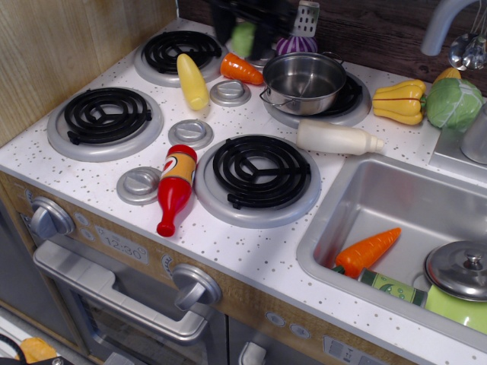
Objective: Put broccoli in pot or pan
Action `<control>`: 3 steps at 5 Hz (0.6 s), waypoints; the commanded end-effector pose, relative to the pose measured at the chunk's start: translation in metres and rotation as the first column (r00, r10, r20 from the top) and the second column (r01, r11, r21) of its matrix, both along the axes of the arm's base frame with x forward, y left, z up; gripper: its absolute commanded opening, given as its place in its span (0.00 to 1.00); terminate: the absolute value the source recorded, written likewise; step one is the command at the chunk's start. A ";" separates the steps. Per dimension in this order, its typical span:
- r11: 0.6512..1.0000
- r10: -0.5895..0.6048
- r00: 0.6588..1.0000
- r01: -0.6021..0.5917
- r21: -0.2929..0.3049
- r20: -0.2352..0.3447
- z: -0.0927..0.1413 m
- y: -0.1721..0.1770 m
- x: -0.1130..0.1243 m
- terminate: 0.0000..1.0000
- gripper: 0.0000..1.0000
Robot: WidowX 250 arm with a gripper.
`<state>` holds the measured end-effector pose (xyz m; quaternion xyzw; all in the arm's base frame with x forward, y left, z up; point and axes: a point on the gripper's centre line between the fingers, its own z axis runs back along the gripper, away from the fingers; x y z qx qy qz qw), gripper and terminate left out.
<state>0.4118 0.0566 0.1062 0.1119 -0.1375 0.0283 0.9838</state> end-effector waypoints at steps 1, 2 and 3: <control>1.000 0.010 0.988 -0.008 -0.014 0.154 0.008 -0.022 0.028 0.00 0.00; 1.000 0.010 0.983 -0.007 -0.016 0.184 -0.006 -0.031 0.036 0.00 0.00; 1.000 -0.002 0.982 0.000 0.009 0.186 -0.011 -0.030 0.048 0.00 1.00</control>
